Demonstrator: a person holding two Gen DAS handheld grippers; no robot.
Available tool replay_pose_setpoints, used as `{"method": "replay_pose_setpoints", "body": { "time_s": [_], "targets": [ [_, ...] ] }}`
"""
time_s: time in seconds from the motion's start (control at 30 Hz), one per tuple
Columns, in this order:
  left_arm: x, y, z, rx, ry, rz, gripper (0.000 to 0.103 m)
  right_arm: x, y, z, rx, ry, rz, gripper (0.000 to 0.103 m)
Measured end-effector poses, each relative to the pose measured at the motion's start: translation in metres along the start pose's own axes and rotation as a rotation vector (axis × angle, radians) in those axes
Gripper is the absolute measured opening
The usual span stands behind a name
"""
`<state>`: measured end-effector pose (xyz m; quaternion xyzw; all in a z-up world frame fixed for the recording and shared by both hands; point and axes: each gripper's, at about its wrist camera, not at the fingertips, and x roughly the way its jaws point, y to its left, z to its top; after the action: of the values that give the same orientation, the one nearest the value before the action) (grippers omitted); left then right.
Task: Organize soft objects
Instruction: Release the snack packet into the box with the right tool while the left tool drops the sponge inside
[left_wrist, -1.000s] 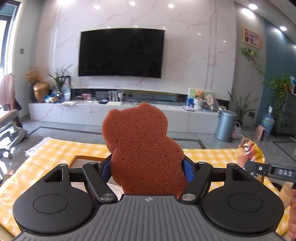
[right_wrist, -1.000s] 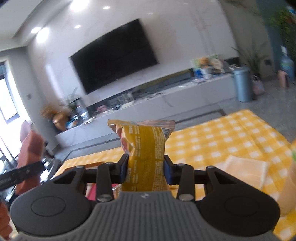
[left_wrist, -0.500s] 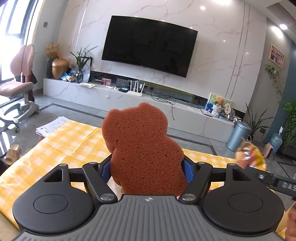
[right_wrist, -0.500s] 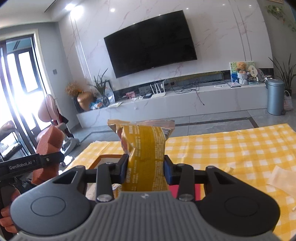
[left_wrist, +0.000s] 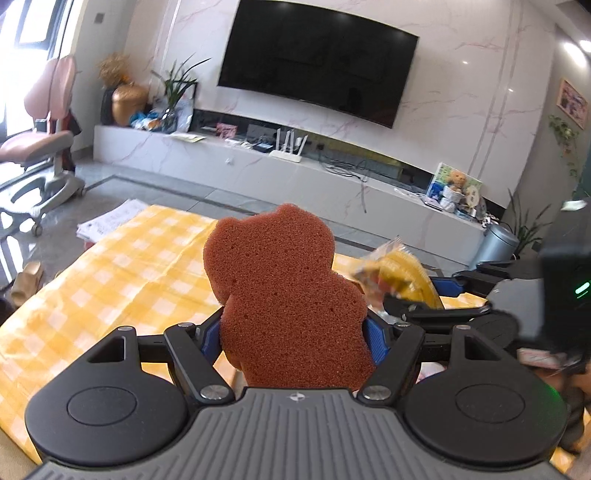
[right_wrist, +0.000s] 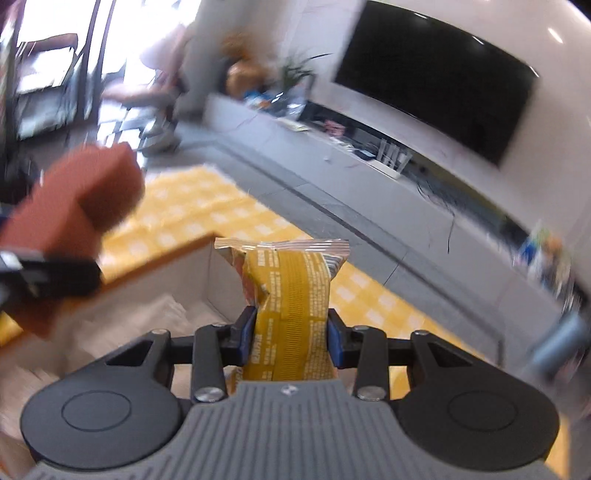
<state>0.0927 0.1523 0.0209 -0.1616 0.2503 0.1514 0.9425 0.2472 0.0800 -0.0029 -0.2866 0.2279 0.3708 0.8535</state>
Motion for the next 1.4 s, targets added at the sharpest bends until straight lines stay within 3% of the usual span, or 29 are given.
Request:
{"method": "replay_pose_setpoints", "body": {
  "time_s": [0.1, 0.23, 0.5, 0.63, 0.7, 0.73, 0.77, 0.83, 0.93, 1.13, 1.4],
  "targets": [
    [-0.001, 0.005, 0.001, -0.015, 0.003, -0.005, 0.084, 0.028, -0.007, 0.003, -0.129, 0.085, -0.009, 0.038],
    [-0.003, 0.005, 0.001, -0.018, 0.019, -0.02, 0.084, 0.049, -0.013, 0.002, -0.262, 0.177, 0.048, 0.038],
    [-0.005, 0.001, 0.001, -0.001, 0.029, -0.023, 0.084, 0.048, 0.017, 0.003, -0.351, 0.232, 0.087, 0.038],
    [-0.003, 0.003, 0.002, -0.009, 0.035, -0.018, 0.084, 0.053, 0.029, -0.002, -0.443, 0.235, 0.044, 0.04],
    [-0.001, 0.004, 0.003, -0.006, 0.036, -0.015, 0.084, 0.053, 0.034, -0.006, -0.475, 0.209, -0.002, 0.05],
    [0.0, 0.003, 0.003, -0.005, 0.037, -0.016, 0.084, 0.051, 0.035, -0.007, -0.488, 0.187, -0.03, 0.065],
    [0.0, 0.003, 0.003, -0.003, 0.038, -0.016, 0.084, 0.048, 0.035, -0.009, -0.493, 0.173, -0.054, 0.071],
    [0.002, 0.003, 0.002, 0.005, 0.041, -0.018, 0.084, 0.041, 0.031, -0.009, -0.463, 0.156, -0.065, 0.071],
    [0.002, 0.001, 0.001, 0.018, 0.04, -0.021, 0.084, 0.03, 0.02, -0.008, -0.39, 0.116, -0.123, 0.08],
    [0.005, -0.005, -0.001, 0.055, 0.02, -0.022, 0.084, -0.011, -0.01, -0.014, -0.212, 0.045, -0.238, 0.081],
    [0.024, -0.023, -0.005, 0.147, 0.016, -0.015, 0.084, -0.076, -0.047, -0.071, 0.142, -0.046, -0.299, 0.083]
  ]
}}
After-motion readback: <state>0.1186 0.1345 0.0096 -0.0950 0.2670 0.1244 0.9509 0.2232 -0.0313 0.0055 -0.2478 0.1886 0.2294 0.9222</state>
